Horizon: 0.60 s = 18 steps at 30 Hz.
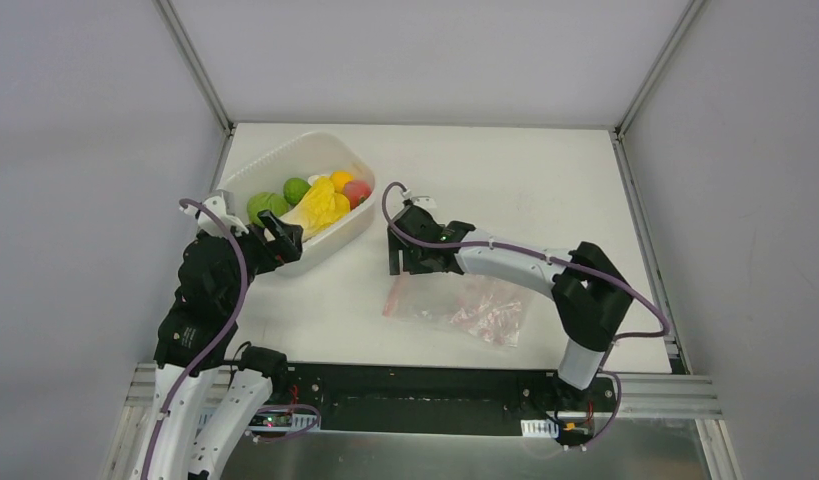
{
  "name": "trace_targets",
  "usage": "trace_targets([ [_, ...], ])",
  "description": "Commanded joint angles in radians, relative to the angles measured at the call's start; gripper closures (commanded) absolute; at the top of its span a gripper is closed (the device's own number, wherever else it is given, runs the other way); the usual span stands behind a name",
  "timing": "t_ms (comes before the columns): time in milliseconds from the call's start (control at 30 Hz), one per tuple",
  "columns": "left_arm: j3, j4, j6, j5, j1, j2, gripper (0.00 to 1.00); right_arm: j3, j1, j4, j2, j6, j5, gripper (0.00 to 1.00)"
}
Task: Place the food in the zip-top bag and seal the zipper
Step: Pick up the zipper food storage bag at the center of the board.
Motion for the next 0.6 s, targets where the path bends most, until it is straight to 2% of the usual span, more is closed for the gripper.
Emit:
trace_targets([
  [0, 0.008, -0.002, 0.022, 0.026, -0.002, 0.016, 0.0, 0.077, 0.046, -0.048, 0.057, -0.017, 0.075, 0.24],
  [300, 0.018, -0.035, 0.042, 0.006, -0.003, 0.023, 0.0, 0.087, 0.073, -0.08, 0.111, -0.064, 0.14, 0.35],
  [367, 0.019, -0.035, 0.045, 0.004, -0.003, 0.025, 0.0, 0.097, 0.072, -0.082, 0.12, -0.073, 0.13, 0.44],
  [567, 0.058, -0.061, 0.061, 0.013, -0.003, 0.056, 0.0, 0.115, 0.074, -0.071, 0.144, -0.097, 0.098, 0.5],
])
